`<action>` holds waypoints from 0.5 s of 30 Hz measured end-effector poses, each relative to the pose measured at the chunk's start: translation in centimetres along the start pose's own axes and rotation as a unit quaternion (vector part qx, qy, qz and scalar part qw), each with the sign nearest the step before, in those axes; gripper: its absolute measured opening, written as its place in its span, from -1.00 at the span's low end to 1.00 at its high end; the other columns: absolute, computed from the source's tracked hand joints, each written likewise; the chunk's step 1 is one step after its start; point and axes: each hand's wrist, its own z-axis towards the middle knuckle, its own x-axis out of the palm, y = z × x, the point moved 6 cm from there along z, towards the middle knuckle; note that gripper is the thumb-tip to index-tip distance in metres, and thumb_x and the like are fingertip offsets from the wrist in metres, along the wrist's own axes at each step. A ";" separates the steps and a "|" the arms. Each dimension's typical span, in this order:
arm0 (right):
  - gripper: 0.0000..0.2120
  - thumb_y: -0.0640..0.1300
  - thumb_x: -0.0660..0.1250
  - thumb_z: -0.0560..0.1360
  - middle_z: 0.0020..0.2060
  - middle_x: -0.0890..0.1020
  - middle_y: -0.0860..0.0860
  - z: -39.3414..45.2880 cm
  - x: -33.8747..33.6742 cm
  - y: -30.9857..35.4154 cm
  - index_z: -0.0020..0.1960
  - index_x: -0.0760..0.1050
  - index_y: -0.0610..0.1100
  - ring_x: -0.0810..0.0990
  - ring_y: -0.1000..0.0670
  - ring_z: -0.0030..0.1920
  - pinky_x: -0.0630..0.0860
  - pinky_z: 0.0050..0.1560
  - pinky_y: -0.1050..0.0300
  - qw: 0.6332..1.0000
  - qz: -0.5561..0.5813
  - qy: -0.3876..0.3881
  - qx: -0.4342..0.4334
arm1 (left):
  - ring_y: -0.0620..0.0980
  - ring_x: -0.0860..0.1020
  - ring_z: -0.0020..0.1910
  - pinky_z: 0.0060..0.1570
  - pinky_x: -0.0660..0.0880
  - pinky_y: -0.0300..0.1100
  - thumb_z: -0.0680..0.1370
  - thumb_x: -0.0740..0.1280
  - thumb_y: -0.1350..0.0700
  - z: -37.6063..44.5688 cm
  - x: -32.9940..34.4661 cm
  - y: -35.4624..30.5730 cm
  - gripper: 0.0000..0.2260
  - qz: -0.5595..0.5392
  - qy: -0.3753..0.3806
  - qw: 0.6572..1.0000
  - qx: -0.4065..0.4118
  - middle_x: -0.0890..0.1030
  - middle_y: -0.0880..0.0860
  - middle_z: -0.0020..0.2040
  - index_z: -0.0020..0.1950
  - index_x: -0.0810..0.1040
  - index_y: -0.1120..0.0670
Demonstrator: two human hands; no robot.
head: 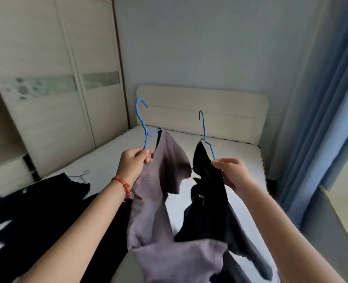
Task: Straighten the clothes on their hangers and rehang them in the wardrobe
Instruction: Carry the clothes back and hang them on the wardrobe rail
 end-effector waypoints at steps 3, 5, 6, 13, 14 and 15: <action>-0.86 -0.29 0.30 0.47 -0.28 0.49 -0.21 -0.6 3.6 1.5 -0.27 0.51 -0.23 0.44 -0.13 -0.26 0.36 -0.17 0.05 0.999 -0.029 0.004 -0.034 | -0.27 0.50 -0.52 -0.23 0.42 -0.27 0.56 0.18 0.31 -0.1 -5.0 -0.2 -0.73 -0.025 -0.027 0.999 -0.022 0.46 -0.10 -0.62 -0.33 0.50 0.19; -0.85 -0.28 0.29 0.48 -0.27 0.48 -0.20 -1.3 6.2 2.5 -0.27 0.50 -0.23 0.43 -0.12 -0.23 0.34 -0.15 0.03 0.998 -0.028 0.013 -0.060 | -0.26 0.48 -0.55 -0.25 0.42 -0.30 0.57 0.16 0.31 -0.4 -8.1 -0.8 -0.73 -0.043 -0.044 0.998 -0.030 0.42 -0.09 -0.64 -0.28 0.52 0.17; -0.85 -0.27 0.29 0.47 -0.28 0.48 -0.19 -1.7 7.6 3.1 -0.28 0.51 -0.22 0.44 -0.12 -0.24 0.34 -0.16 0.03 0.997 -0.030 0.018 -0.073 | -0.25 0.47 -0.55 -0.28 0.44 -0.33 0.57 0.16 0.32 -0.8 -9.7 -1.3 -0.74 -0.049 -0.052 0.997 -0.031 0.42 -0.08 -0.65 -0.27 0.52 0.19; -0.83 -0.23 0.29 0.47 -0.44 0.46 -0.05 -6.4 19.1 6.0 -0.29 0.51 -0.22 0.43 -0.04 -0.34 0.36 -0.25 0.10 0.987 -0.035 0.054 -0.145 | -0.24 0.48 -0.55 -0.33 0.45 -0.45 0.58 0.15 0.29 -3.6 -22.3 -3.2 -0.73 -0.065 -0.106 0.992 -0.036 0.38 -0.06 -0.58 -0.27 0.51 0.17; -0.83 -0.23 0.28 0.47 -0.45 0.45 -0.04 -7.1 21.0 6.3 -0.28 0.51 -0.22 0.41 -0.03 -0.36 0.35 -0.29 0.13 0.986 -0.033 0.061 -0.151 | -0.24 0.48 -0.56 -0.34 0.45 -0.46 0.58 0.15 0.29 -3.9 -24.3 -3.2 -0.75 -0.062 -0.110 0.991 -0.038 0.36 -0.09 -0.63 -0.24 0.52 0.18; -0.84 -0.23 0.28 0.47 -0.46 0.44 -0.04 -7.7 22.8 6.6 -0.28 0.51 -0.23 0.40 -0.02 -0.38 0.33 -0.32 0.15 0.985 -0.031 0.067 -0.156 | -0.24 0.47 -0.56 -0.34 0.44 -0.46 0.58 0.16 0.29 -4.2 -26.3 -3.1 -0.77 -0.057 -0.113 0.991 -0.040 0.35 -0.09 -0.65 -0.21 0.53 0.19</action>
